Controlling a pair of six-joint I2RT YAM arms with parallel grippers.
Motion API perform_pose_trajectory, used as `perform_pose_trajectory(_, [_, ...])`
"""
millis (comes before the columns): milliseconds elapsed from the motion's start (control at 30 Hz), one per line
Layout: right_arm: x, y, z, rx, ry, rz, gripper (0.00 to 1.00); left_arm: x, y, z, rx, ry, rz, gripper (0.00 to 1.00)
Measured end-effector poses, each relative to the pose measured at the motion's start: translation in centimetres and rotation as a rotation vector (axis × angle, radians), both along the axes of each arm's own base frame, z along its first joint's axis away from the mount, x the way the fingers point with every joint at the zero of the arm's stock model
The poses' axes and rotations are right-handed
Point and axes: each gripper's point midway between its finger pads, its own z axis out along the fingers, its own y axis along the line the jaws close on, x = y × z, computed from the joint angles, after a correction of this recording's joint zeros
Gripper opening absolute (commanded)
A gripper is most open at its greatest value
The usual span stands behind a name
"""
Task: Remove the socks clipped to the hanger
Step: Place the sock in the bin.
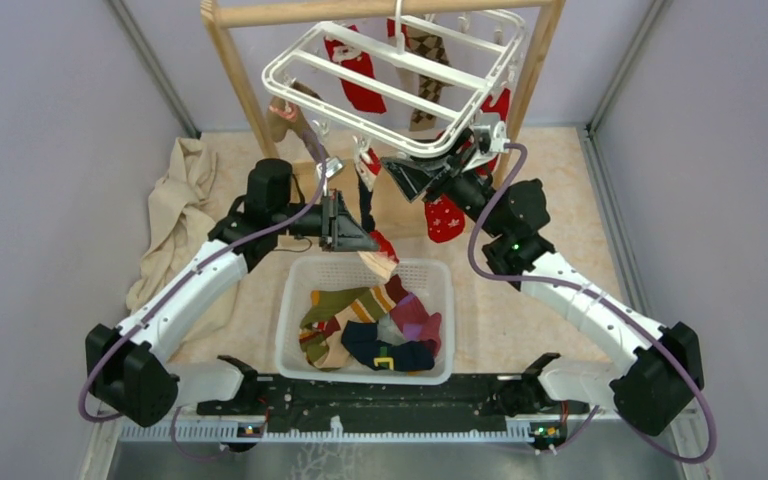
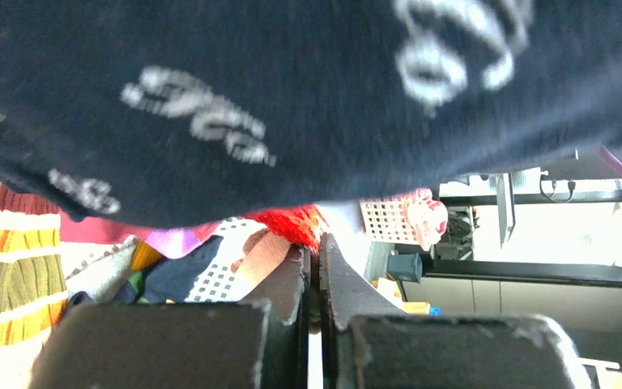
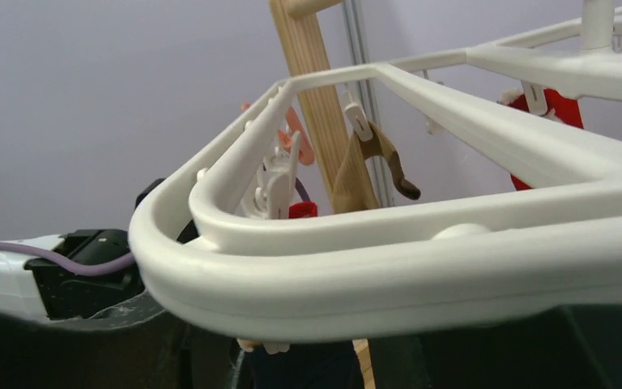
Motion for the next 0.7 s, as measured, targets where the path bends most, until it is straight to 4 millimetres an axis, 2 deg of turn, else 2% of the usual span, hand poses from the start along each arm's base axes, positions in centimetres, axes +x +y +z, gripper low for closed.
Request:
perform_pose_trajectory(100, [-0.2,-0.1,-0.7,-0.004,0.026,0.004,0.77,-0.8,0.3,0.5,-0.013,-0.008,0.000,0.00])
perform_pose_trajectory(167, [-0.4,-0.3,-1.4,-0.008,0.048,0.007,0.80,-1.3,0.5,0.8,-0.020,-0.009,0.000,0.00])
perform_pose_trajectory(200, [-0.5,-0.4,-1.8,-0.014,0.060,0.008,0.86,-1.4,0.6,0.9,-0.023,-0.010,0.000,0.00])
perform_pose_trajectory(400, [-1.3,-0.9,-3.9,-0.031,0.129,0.019,0.87,-2.6,1.2,1.8,-0.042,-0.025,0.003,0.00])
perform_pose_trajectory(700, [-3.7,-2.4,-5.5,-0.056,0.181,0.034,0.87,-4.3,2.1,2.4,-0.062,-0.040,0.007,0.00])
